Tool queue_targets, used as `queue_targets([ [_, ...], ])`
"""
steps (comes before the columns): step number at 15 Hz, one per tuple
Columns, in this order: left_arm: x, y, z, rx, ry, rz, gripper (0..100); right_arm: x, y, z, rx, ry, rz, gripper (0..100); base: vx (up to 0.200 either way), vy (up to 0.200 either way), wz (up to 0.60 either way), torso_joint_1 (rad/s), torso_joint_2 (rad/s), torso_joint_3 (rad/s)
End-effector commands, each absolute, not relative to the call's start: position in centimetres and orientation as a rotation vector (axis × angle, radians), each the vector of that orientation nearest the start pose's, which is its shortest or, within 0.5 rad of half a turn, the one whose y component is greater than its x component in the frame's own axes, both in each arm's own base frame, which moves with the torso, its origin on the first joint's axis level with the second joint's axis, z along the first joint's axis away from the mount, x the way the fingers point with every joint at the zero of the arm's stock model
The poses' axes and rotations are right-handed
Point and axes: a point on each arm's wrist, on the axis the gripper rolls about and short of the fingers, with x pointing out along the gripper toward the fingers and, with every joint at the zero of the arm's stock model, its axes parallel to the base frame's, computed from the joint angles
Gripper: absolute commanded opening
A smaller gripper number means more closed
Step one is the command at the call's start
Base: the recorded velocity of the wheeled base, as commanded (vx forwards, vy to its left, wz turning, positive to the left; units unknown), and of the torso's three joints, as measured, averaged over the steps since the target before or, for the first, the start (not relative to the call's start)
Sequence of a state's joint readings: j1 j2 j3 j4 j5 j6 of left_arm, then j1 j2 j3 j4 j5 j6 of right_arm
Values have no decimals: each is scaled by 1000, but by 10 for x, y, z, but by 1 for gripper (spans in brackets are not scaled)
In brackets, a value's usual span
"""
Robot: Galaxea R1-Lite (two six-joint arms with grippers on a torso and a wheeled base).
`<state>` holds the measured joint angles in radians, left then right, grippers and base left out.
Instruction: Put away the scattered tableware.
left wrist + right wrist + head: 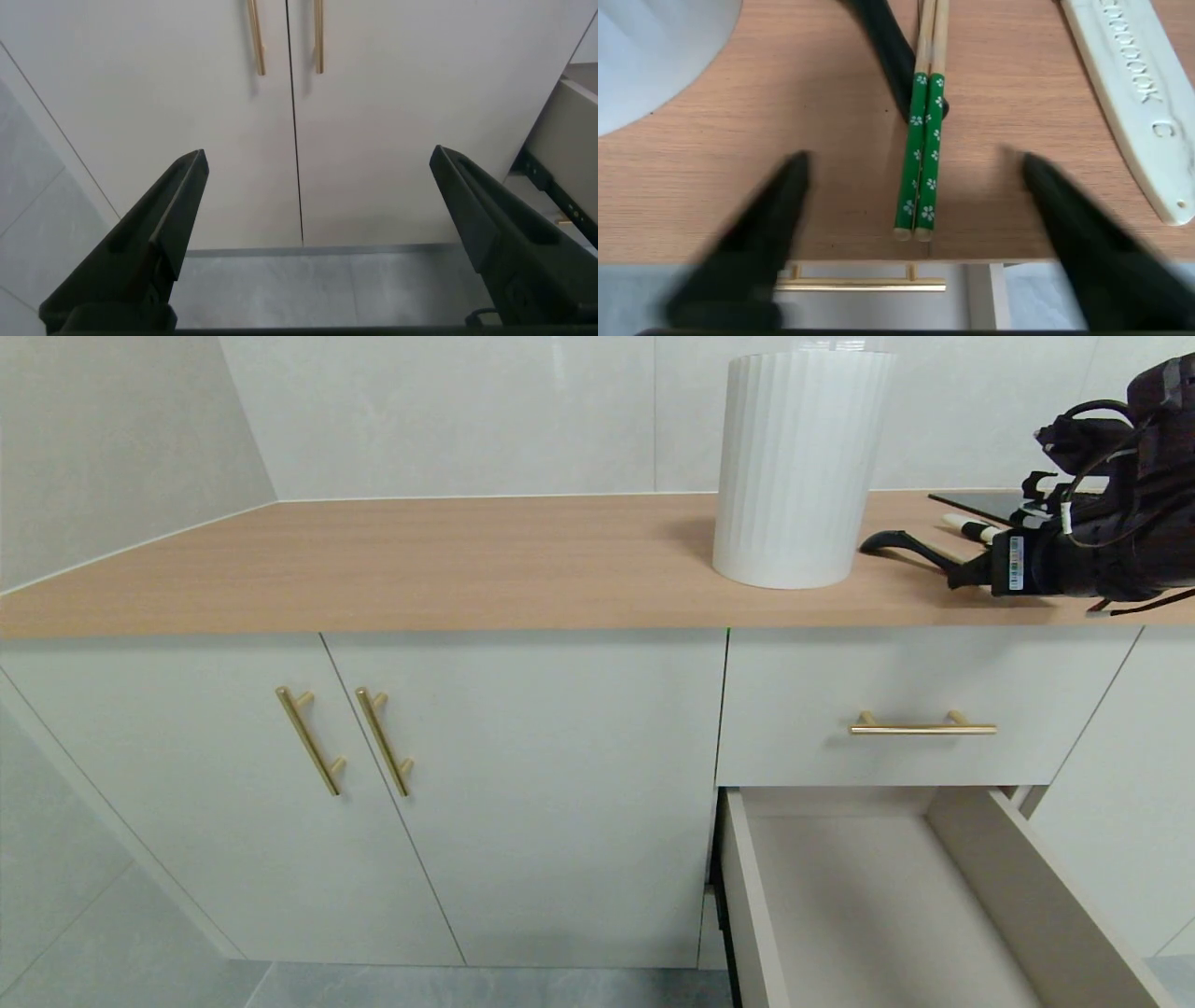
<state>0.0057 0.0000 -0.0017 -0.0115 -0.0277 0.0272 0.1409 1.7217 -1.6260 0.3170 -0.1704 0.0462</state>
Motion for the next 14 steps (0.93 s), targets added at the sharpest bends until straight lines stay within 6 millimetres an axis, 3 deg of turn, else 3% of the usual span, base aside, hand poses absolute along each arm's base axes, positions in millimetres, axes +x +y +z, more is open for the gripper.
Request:
queue_targets([
  [1, -23, -1, 77, 28, -14, -21, 100, 317, 41, 313, -19, 410, -38, 0, 0, 0, 0, 0, 0, 0],
  [9, -23, -1, 77, 28, -14, -20, 100, 313, 40, 318, -12, 395, -42, 0, 0, 0, 0, 0, 0, 0],
  [12, -23, -1, 77, 28, -14, -20, 100, 282, 36, 342, 59, 313, -45, 0, 0, 0, 0, 0, 0, 0],
  [14, -23, -1, 77, 28, -13, -21, 100, 244, 31, 358, 118, 225, -37, 0, 0, 0, 0, 0, 0, 0],
])
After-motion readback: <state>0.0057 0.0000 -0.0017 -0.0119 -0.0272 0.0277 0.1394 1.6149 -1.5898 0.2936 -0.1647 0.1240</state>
